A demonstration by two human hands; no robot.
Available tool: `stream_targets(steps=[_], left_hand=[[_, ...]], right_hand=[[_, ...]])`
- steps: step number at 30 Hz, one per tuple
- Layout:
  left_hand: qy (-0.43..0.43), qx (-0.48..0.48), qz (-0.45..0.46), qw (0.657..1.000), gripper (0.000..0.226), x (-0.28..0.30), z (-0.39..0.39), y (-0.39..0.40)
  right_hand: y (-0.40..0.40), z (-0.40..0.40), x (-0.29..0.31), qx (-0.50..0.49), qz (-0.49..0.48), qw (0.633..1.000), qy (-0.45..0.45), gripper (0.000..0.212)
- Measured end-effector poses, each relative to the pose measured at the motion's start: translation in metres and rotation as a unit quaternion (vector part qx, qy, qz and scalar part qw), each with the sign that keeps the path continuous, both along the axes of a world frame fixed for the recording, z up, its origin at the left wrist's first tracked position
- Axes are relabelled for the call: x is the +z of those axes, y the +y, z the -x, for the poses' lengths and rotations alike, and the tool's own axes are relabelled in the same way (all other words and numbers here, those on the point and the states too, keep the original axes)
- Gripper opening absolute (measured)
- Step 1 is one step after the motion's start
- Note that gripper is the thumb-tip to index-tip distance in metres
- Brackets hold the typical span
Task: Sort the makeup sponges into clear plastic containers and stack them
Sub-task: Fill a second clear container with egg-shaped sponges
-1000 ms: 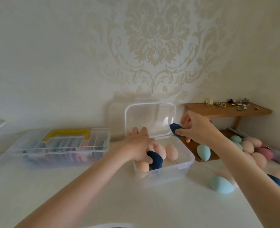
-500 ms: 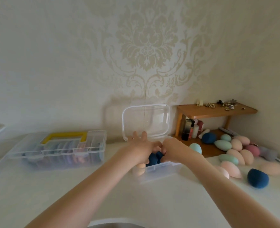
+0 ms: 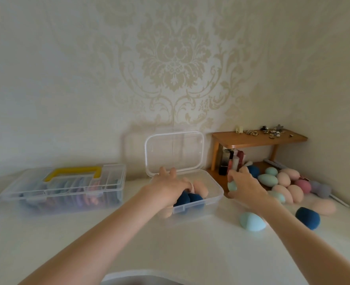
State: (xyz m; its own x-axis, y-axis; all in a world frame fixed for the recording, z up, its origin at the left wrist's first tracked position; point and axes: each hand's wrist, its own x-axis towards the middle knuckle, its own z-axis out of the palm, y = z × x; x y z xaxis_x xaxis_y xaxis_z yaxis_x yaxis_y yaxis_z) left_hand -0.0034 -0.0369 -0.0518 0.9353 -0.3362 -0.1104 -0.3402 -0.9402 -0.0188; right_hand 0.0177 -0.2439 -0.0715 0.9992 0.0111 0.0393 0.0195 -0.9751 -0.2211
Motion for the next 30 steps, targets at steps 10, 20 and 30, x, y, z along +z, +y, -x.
stream_targets(steps=[10, 20, 30], left_hand=[[0.087, 0.020, -0.030, 0.996, 0.051, 0.000, -0.001, 0.000], [0.089, 0.073, -0.002, 0.993, 0.056, -0.013, -0.012, 0.000], [0.051, 0.033, 0.000, 0.998, 0.049, -0.013, -0.015, -0.004]], right_hand=[[0.031, 0.006, 0.062, 0.197, -0.085, 0.975, 0.065, 0.021], [0.073, -0.001, 0.029, 0.154, 0.147, 0.974, 0.076, 0.025], [0.041, 0.010, 0.062, 0.143, 0.012, 0.987, 0.073, 0.011]])
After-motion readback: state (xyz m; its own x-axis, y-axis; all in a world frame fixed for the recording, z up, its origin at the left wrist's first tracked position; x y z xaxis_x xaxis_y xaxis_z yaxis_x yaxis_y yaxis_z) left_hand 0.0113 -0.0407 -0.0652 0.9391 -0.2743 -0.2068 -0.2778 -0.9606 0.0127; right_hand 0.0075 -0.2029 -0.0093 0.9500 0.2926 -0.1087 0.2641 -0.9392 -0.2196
